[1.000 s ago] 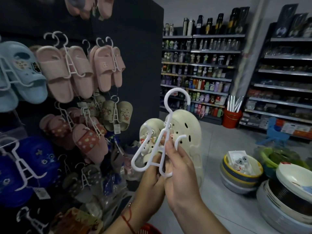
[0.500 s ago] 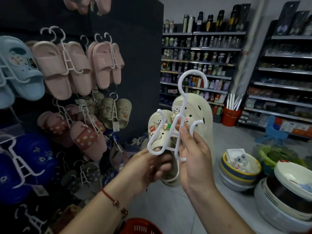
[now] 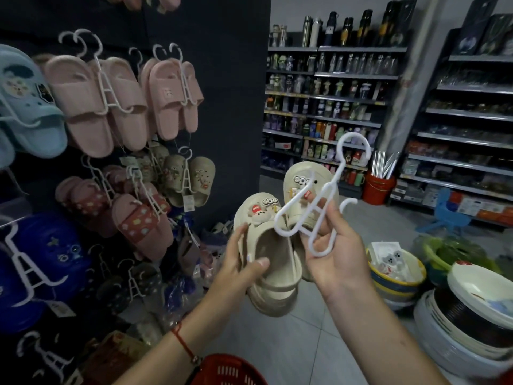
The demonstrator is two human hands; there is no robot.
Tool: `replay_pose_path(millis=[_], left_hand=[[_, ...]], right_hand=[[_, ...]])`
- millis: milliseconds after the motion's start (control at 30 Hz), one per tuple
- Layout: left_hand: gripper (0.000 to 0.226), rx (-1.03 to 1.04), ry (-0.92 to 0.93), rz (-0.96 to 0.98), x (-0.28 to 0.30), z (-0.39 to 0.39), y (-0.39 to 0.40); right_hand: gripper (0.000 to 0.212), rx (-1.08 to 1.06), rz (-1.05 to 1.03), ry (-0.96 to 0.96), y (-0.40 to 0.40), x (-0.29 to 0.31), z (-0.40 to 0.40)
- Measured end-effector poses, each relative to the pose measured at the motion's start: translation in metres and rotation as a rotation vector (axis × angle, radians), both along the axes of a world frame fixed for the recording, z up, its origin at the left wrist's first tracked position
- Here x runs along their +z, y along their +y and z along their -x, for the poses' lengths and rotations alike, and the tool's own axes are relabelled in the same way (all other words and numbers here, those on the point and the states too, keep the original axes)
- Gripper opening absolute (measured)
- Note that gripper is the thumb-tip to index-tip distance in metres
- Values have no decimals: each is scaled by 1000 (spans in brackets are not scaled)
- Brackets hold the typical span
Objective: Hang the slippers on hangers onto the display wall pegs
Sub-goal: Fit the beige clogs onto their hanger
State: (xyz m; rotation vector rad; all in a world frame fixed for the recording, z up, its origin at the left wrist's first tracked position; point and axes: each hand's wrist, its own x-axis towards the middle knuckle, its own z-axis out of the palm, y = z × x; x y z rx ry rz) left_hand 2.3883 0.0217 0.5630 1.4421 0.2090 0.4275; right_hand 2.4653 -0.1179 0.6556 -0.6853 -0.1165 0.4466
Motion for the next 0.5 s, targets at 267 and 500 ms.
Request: replay_pose_path(millis=[267, 500], left_hand=[[127, -193, 133, -293, 0, -3, 13], [69, 194, 67, -146, 6, -16, 9]], right_hand=[[21, -40, -27, 109, -1, -5, -21], [25, 36, 12, 160, 8, -16, -13]])
